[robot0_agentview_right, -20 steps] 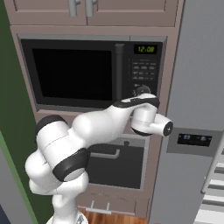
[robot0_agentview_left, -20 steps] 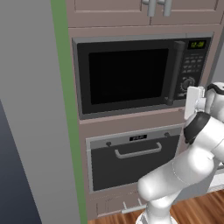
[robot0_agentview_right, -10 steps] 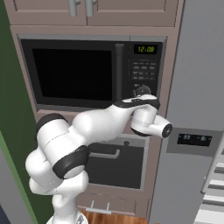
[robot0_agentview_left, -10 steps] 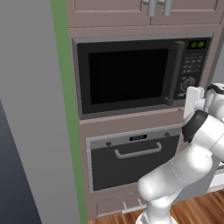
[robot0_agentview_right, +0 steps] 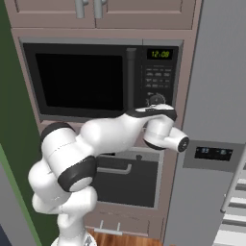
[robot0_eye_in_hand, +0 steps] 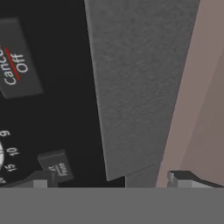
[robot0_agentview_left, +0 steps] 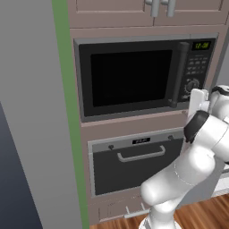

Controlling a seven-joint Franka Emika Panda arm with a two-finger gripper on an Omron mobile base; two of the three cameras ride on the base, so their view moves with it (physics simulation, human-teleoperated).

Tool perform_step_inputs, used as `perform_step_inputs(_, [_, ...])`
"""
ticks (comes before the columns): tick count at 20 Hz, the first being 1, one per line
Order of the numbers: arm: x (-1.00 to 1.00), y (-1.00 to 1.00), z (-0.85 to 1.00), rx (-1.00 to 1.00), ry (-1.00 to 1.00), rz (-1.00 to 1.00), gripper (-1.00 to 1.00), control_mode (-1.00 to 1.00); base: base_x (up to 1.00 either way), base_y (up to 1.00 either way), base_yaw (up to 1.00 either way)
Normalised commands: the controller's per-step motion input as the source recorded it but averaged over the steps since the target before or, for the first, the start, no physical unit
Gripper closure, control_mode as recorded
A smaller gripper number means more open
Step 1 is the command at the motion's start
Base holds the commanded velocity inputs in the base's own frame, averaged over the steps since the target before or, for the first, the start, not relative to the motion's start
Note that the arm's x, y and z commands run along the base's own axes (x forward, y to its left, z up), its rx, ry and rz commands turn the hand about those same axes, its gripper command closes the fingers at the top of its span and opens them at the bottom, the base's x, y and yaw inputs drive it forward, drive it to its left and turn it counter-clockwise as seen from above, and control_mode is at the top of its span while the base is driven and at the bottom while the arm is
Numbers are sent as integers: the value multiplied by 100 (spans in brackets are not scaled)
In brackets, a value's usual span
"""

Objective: Transport the steak from the fridge to the microwave and turn on the microwave.

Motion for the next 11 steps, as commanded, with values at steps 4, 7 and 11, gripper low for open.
perform_step_inputs(4, [42, 15, -43, 0, 10, 0, -100, -100, 0, 0, 0])
perform_step_inputs(7, [20, 14, -49, 0, 11, 0, -100, -100, 0, 0, 0])
perform_step_inputs(11, [8, 12, -52, 0, 9, 0, -100, -100, 0, 0, 0])
